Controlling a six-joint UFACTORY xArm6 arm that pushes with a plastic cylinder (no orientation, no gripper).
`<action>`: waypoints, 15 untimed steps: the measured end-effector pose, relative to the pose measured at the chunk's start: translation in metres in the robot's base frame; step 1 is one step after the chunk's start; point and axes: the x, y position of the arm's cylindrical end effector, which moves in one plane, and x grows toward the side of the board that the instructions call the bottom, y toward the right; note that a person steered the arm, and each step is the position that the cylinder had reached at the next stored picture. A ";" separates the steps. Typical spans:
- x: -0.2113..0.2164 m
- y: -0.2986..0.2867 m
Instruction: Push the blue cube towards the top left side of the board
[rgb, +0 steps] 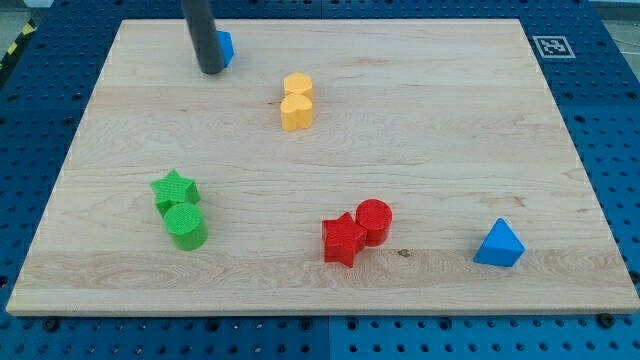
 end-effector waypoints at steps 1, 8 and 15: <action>0.004 0.027; -0.017 0.035; -0.012 0.012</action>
